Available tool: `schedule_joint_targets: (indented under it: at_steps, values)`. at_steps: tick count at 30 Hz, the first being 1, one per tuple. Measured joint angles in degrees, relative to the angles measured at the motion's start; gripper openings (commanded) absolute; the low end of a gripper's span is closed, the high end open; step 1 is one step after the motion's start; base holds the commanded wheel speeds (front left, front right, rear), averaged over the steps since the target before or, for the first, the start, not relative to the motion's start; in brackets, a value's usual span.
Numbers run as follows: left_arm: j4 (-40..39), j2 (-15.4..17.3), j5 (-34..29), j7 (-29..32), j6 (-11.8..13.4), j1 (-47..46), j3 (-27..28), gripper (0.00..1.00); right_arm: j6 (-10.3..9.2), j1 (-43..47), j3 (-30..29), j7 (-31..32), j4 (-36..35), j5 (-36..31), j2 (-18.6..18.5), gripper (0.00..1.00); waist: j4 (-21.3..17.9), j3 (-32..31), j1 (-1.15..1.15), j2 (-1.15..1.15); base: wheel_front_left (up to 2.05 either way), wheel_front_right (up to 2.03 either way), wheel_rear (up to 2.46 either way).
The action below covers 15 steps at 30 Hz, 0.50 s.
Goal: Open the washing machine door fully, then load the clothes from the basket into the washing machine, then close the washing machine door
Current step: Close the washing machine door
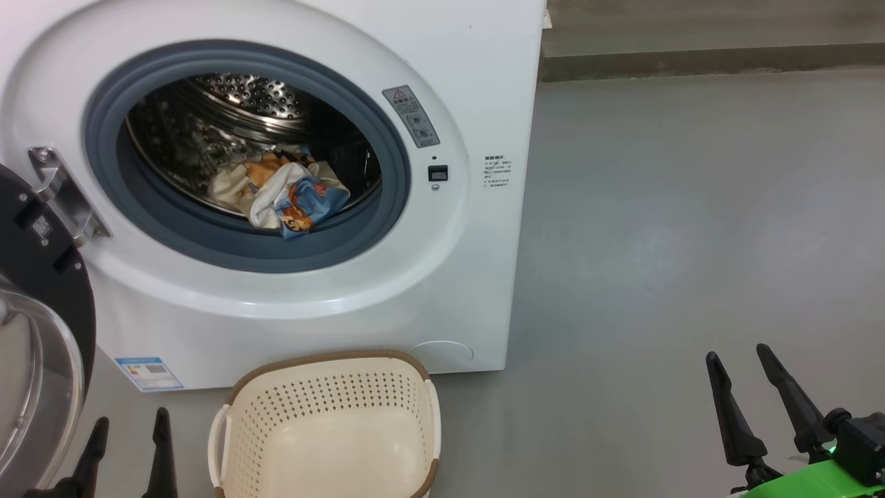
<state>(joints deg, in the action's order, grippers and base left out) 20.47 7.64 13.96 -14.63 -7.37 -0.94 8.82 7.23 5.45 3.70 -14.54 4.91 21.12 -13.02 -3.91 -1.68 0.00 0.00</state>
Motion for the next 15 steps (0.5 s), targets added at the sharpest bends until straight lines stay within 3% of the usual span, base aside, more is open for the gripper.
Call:
schedule_joint_targets:
  at_steps: [15]
  values:
    - [-1.26,-0.02,-0.10,0.00,0.00,0.02,-0.20,1.00,0.00,0.00,-0.13,0.00,-0.25,-0.03,-0.03,1.00,0.61,-0.27,-0.01,0.00,-1.04,1.05,-0.02]
